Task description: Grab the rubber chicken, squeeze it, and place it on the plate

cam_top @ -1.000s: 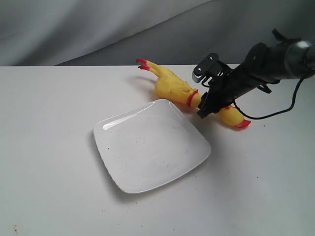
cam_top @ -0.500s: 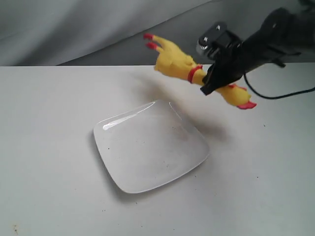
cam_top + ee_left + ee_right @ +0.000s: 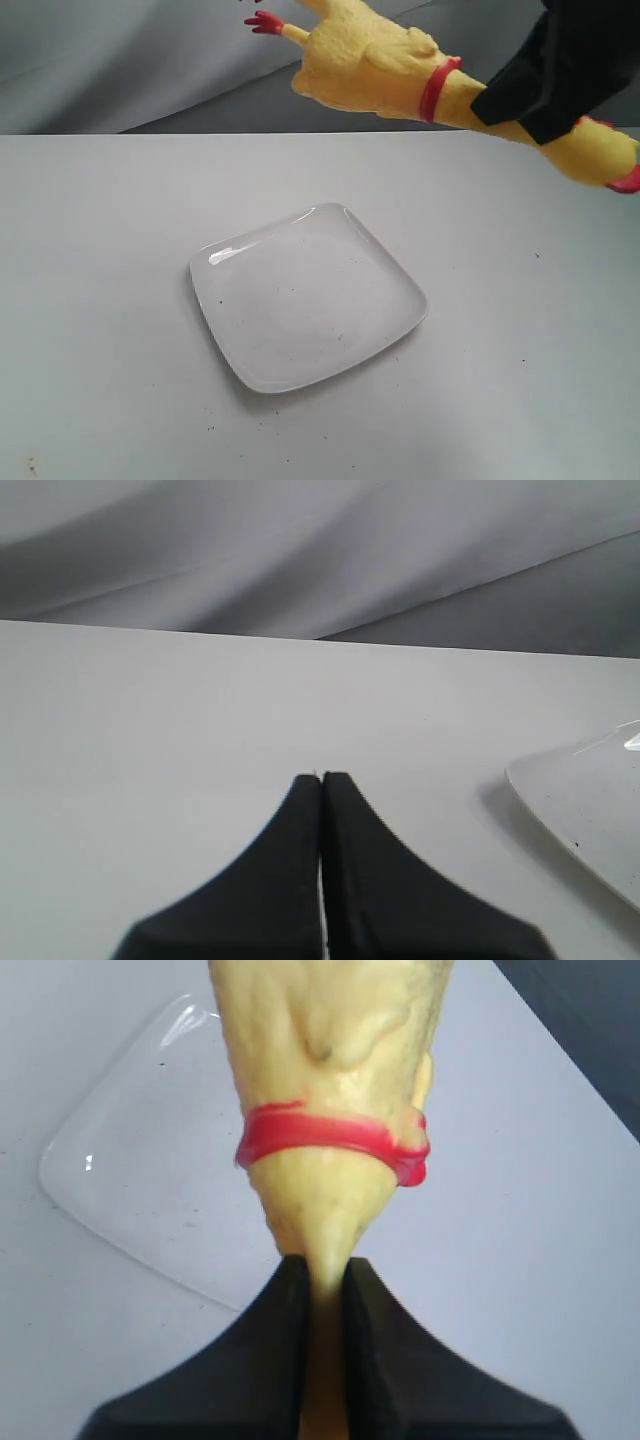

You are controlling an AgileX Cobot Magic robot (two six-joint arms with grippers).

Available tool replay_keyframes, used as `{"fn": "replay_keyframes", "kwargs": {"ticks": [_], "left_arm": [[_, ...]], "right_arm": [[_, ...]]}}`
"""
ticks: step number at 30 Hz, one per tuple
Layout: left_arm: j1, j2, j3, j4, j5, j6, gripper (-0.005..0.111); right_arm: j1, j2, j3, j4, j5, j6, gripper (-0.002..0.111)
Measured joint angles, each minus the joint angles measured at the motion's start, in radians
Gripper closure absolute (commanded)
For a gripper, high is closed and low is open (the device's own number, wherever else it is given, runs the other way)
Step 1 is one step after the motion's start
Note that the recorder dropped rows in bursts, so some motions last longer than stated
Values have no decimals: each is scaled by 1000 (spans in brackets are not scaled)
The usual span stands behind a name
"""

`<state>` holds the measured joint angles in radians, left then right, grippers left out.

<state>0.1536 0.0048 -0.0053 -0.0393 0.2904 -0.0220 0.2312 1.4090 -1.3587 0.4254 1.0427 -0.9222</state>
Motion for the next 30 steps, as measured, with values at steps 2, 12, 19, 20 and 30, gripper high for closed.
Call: {"fn": "replay_keyframes", "kwargs": {"ticks": [2, 12, 19, 20, 30], "left_arm": [[0, 0, 0, 0, 0, 0, 106], [0, 0, 0, 0, 0, 0, 106], [0, 0, 0, 0, 0, 0, 106], [0, 0, 0, 9, -5, 7, 106], [0, -2, 0, 123, -618, 44, 106]], "right_arm": [[0, -62, 60, 24, -3, 0, 108], [0, -241, 361, 277, -59, -140, 108], [39, -243, 443, 332, -112, -188, 108], [48, -243, 446, 332, -118, -188, 108], [117, -243, 448, 340, -123, -207, 108]]}}
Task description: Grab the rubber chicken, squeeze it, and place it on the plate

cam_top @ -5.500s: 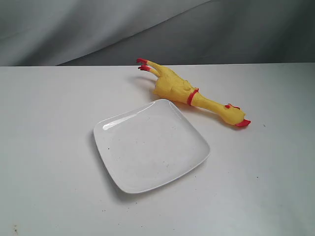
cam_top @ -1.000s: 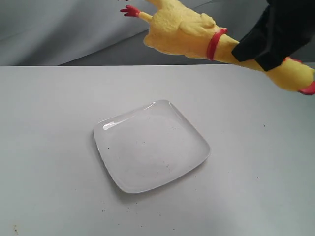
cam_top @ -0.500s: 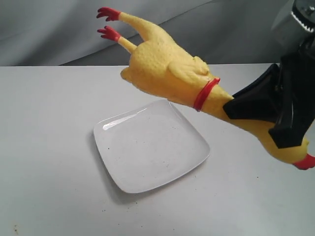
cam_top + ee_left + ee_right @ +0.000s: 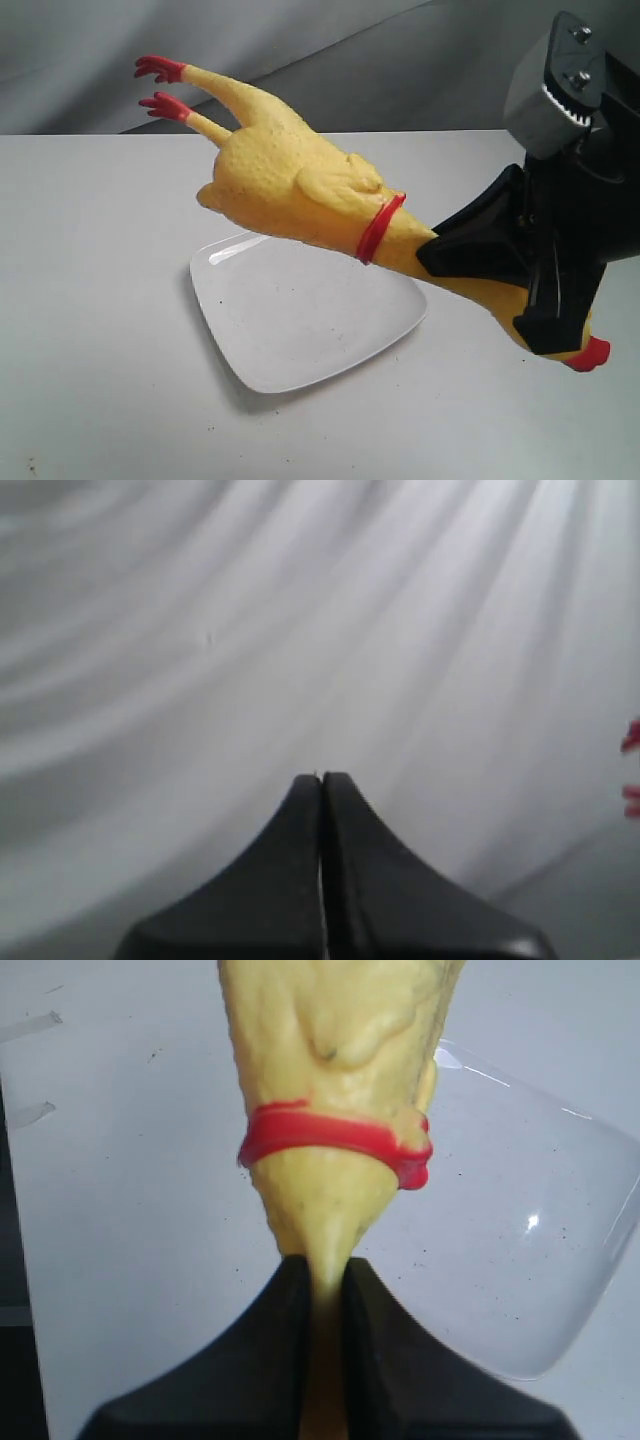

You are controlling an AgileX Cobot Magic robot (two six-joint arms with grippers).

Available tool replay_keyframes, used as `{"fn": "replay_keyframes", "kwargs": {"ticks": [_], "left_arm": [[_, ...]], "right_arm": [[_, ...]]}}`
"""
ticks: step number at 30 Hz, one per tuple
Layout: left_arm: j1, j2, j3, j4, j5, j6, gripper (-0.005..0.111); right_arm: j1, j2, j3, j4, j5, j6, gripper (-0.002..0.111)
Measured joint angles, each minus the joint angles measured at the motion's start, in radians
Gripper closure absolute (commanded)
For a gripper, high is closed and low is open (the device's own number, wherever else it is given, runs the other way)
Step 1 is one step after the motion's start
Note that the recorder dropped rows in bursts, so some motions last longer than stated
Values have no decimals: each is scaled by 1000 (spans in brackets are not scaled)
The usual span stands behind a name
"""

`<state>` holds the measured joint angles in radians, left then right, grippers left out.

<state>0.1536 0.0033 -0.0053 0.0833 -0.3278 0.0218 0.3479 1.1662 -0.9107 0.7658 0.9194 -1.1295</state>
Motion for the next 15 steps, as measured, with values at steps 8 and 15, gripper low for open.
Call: {"fn": "replay_keyframes", "kwargs": {"ticks": [8, 15], "left_arm": [[0, -1, 0, 45, -396, -148, 106], [0, 50, -77, 499, -324, -664, 107]], "right_arm": [[0, 0, 0, 2, 0, 0, 108], [0, 0, 0, 4, 0, 0, 108]]}}
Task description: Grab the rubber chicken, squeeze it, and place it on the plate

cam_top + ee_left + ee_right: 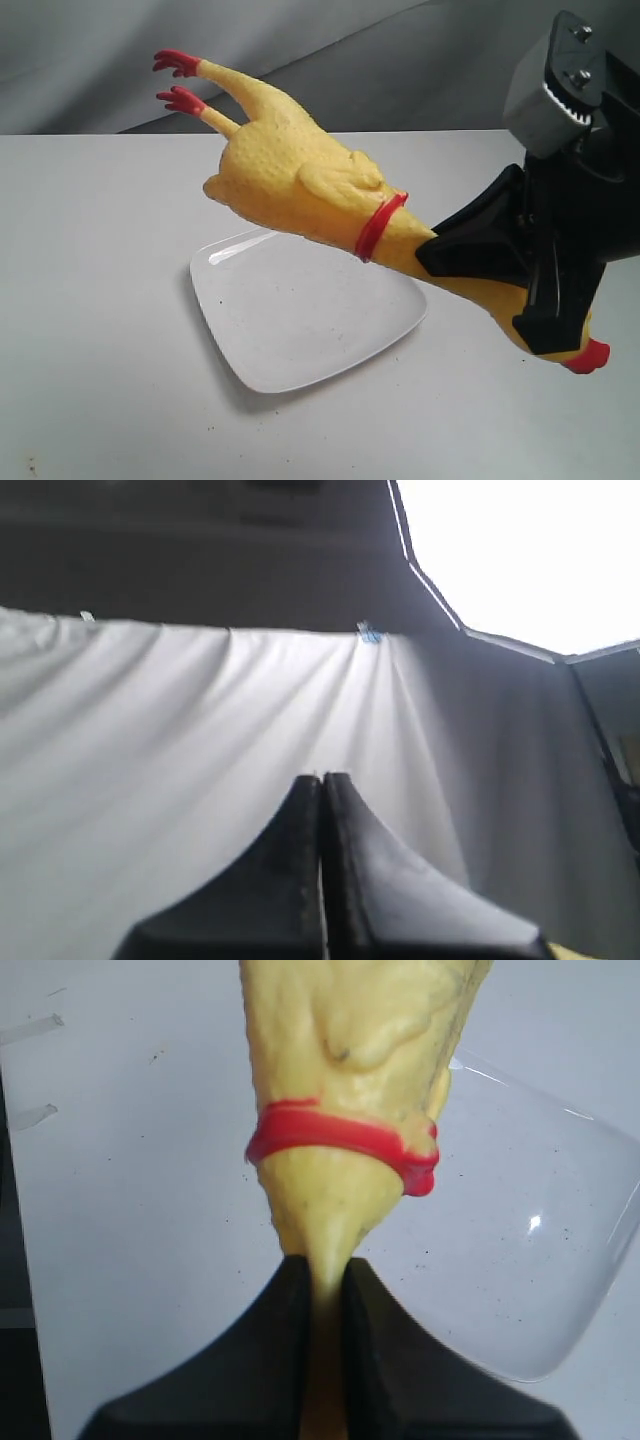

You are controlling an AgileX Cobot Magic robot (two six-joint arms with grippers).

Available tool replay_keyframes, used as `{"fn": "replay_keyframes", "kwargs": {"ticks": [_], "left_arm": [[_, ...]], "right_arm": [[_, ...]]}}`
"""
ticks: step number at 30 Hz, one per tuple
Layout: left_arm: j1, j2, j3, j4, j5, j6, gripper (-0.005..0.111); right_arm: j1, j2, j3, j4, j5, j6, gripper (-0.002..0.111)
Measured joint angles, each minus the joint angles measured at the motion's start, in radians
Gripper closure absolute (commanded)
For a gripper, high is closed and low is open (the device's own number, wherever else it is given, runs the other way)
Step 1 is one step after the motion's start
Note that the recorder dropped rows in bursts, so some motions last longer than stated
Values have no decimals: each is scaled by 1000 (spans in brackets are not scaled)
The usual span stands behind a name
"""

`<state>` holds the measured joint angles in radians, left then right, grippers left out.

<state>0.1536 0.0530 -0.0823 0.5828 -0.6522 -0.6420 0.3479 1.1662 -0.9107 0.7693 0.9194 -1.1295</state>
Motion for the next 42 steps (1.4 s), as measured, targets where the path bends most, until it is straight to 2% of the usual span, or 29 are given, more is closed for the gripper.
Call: {"fn": "replay_keyframes", "kwargs": {"ticks": [2, 5, 9, 11, 14, 16, 18, 20, 21, 23, 28, 30, 33, 35, 39, 42], "left_arm": [[0, 80, -77, 176, 40, -172, 107], [0, 247, -237, 462, 9, -371, 107], [0, 493, -531, 915, -149, -652, 106], [-8, 619, -653, 1054, -271, -755, 101], [-22, 775, -801, 1126, -479, -824, 84], [-36, 855, -875, 1141, -533, -858, 66], [-50, 905, -913, 1152, -540, -862, 41], [-68, 940, -933, 1158, -549, -849, 25], [-81, 952, -935, 1159, -553, -841, 21], [-119, 969, -937, 1162, -555, -832, 23], [-236, 1026, -937, 1164, -502, -804, 35], [-286, 1067, -937, 1168, -483, -739, 35], [-323, 1099, -911, 1168, -436, -639, 35], [-328, 1108, -852, 1169, -347, -497, 35], [-331, 1109, -719, 1174, -62, -153, 35], [-405, 1107, -679, 1174, 151, 41, 38]], "right_arm": [[0, 0, 0, 0, 0, 0, 108], [0, 0, 0, 1, 0, 0, 108], [0, 0, 0, 3, 0, 0, 108], [0, 0, 0, 3, 0, 0, 108], [0, 0, 0, 3, 0, 5, 108], [0, 0, 0, 3, 9, 7, 108], [0, 0, 0, 3, 26, 7, 108], [0, 0, 0, 3, 35, 7, 108], [0, 0, 0, 3, 37, 7, 108], [0, 0, 0, 3, 37, 10, 108], [0, 27, 0, -18, 27, 11, 108], [0, 53, 0, -41, 0, 19, 108], [0, 80, -4, -68, -19, 32, 108], [0, 89, -28, -94, -19, 52, 108], [0, 89, -70, -98, -19, 59, 108], [0, 107, -70, -108, -19, 59, 108]]}}
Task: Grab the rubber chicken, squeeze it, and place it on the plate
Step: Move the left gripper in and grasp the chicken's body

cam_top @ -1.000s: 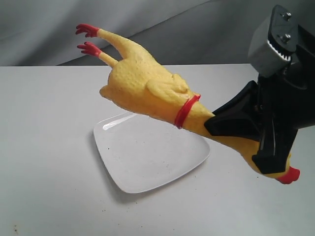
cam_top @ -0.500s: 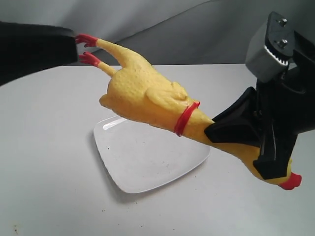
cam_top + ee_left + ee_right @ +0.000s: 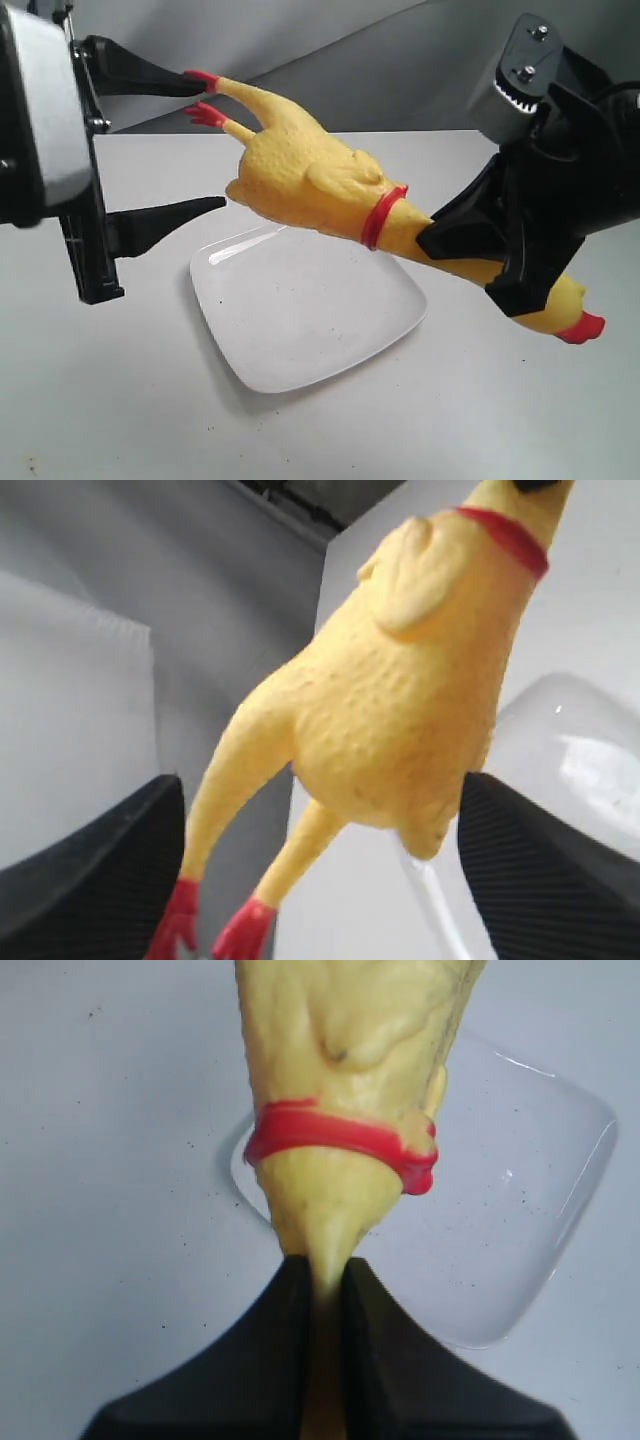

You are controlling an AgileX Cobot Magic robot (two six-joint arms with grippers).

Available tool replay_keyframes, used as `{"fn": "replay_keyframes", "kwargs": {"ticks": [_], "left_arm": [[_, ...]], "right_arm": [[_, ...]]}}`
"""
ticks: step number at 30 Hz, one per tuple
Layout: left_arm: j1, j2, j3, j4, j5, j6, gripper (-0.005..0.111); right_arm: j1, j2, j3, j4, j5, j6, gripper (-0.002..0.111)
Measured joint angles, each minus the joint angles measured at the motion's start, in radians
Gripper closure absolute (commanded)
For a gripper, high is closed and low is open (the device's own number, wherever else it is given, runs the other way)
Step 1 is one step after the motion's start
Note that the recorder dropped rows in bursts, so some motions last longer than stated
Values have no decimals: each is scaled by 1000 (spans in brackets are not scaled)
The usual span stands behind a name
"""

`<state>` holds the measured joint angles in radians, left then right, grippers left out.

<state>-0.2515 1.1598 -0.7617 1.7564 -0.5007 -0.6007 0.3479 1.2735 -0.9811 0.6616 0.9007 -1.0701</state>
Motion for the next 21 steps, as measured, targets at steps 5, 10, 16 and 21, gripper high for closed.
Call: {"fn": "replay_keyframes", "kwargs": {"ticks": [5, 10, 16, 21], "left_arm": [[-207, -82, 52, -10, 448, 188, 39], [-359, -141, 35, -251, 770, 179, 42], [-451, -125, -104, -976, 1044, 749, 44], [-452, -18, -294, -1403, 1354, 1078, 44]], "right_arm": [[0, 48, 0, -9, -4, 0, 108], [0, 65, 0, -11, -7, 2, 108], [0, 66, 0, -9, -10, 4, 108], [28, 66, 0, -7, -11, 10, 108]]}}
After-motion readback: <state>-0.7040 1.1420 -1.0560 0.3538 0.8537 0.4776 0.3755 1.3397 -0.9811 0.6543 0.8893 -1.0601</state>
